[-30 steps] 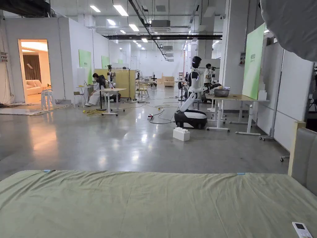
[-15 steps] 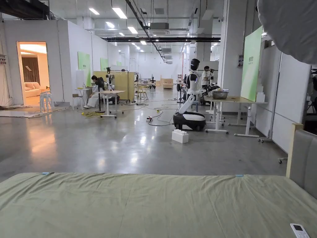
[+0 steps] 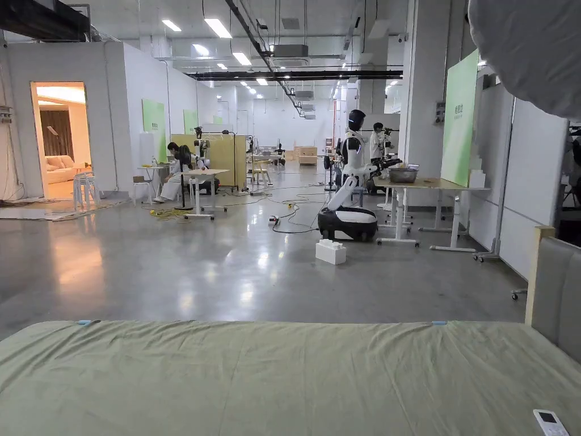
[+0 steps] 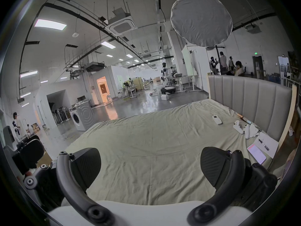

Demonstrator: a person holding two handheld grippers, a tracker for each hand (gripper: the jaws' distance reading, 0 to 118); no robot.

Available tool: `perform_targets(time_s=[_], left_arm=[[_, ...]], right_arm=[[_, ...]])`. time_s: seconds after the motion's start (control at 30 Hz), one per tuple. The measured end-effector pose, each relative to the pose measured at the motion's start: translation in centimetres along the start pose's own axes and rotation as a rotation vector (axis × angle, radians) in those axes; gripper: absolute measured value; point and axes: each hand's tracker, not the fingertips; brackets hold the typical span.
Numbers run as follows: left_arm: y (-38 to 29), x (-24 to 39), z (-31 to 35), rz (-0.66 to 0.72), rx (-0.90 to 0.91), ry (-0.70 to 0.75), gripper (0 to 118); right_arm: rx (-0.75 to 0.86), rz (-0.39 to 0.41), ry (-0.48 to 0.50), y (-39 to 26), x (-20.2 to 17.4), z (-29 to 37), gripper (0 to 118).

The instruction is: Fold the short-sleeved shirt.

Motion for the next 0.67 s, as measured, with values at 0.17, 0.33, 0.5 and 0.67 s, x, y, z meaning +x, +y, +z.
perform_targets(time_s=[0.17,0.33,0.5,0.67], left_arm=[[0.1,0.1,0.0,-0.007,-0.001,0.005,118],[0.2,-0.1,0.0,-0.016,0.000,0.014,118],[0.5,-0.5,-0.2,-0.062,0.012,0.036,118],[0.6,-0.8,-0.1,-0.010,0.021,0.038,118]], right_arm=[[0.019,0.021,-0.060,0.1,0.4,-0.3,118],[0.032,0.013,-0.077,-0.2,1.1,-0.5,118],[0.107,0.135,0.100,-1.0,2.3,-0.1,118],[0.219,0.240,0.093,-1.2,1.4,1.0,118]])
